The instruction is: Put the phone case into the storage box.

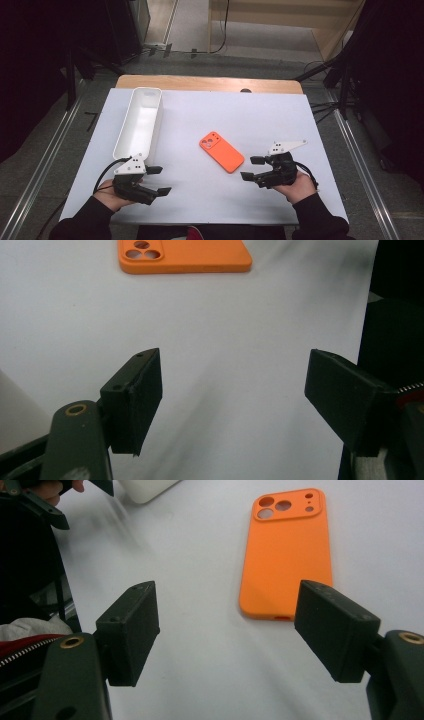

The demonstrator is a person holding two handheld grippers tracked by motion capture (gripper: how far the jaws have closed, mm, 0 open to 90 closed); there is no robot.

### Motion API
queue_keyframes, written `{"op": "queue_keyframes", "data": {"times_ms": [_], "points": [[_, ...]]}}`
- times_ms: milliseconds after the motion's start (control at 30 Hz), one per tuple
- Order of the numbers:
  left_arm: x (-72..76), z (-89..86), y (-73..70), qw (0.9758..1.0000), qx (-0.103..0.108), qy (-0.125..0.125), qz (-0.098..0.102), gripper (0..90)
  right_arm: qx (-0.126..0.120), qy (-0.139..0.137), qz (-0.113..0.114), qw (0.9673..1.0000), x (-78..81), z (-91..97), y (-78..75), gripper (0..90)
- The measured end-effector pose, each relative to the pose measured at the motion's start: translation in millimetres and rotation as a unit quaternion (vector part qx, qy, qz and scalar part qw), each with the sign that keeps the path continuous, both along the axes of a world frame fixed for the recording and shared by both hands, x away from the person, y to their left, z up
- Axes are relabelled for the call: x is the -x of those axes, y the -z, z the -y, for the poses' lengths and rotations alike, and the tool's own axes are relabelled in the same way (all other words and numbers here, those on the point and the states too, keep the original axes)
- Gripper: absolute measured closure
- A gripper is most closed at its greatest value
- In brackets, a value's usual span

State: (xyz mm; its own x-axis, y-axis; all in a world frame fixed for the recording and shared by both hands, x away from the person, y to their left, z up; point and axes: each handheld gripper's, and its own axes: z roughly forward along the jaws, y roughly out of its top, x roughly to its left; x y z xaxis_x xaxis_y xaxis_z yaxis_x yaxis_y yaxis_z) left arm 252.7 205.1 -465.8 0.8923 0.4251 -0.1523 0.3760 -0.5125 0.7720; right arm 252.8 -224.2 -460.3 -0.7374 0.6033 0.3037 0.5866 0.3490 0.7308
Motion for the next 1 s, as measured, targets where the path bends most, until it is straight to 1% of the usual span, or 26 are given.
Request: {"op": "queue_keyframes", "data": {"times_ms": [167, 300, 467, 767, 933, 1000], "points": [[0.3, -0.3, -0.8, 1.0, 0.001, -0.003, 0.005, 23.5, -0.001, 0.005, -0.002, 1.0, 5.4, 4.3, 3.2, 24.9], [0.5, -0.3, -2.1, 0.9999, 0.005, -0.005, 0.013, 23.5, -0.002, 0.011, 0.001, 0.9999, 13.6, 10.8, 7.1, 24.9], [0.9, -0.5, -2.7, 0.9997, 0.007, -0.01, 0.019, 23.4, -0.001, 0.018, 0.001, 0.9998, 18.5, 15.8, 8.9, 24.5], [1.0, -0.5, -3.7, 0.9996, 0.012, -0.012, 0.022, 23.4, -0.005, 0.032, -0.004, 0.9995, 27.1, 25.4, 11.9, 24.2], [0.7, -0.4, -4.0, 0.9996, 0.013, -0.011, 0.021, 23.4, -0.003, 0.027, -0.011, 0.9996, 30.0, 27.3, 16.5, 23.1], [0.4, -0.1, -4.1, 0.9997, 0.013, -0.012, 0.017, 23.4, 0.002, 0.016, -0.011, 0.9998, 29.2, 25.4, 18.5, 22.3]]}}
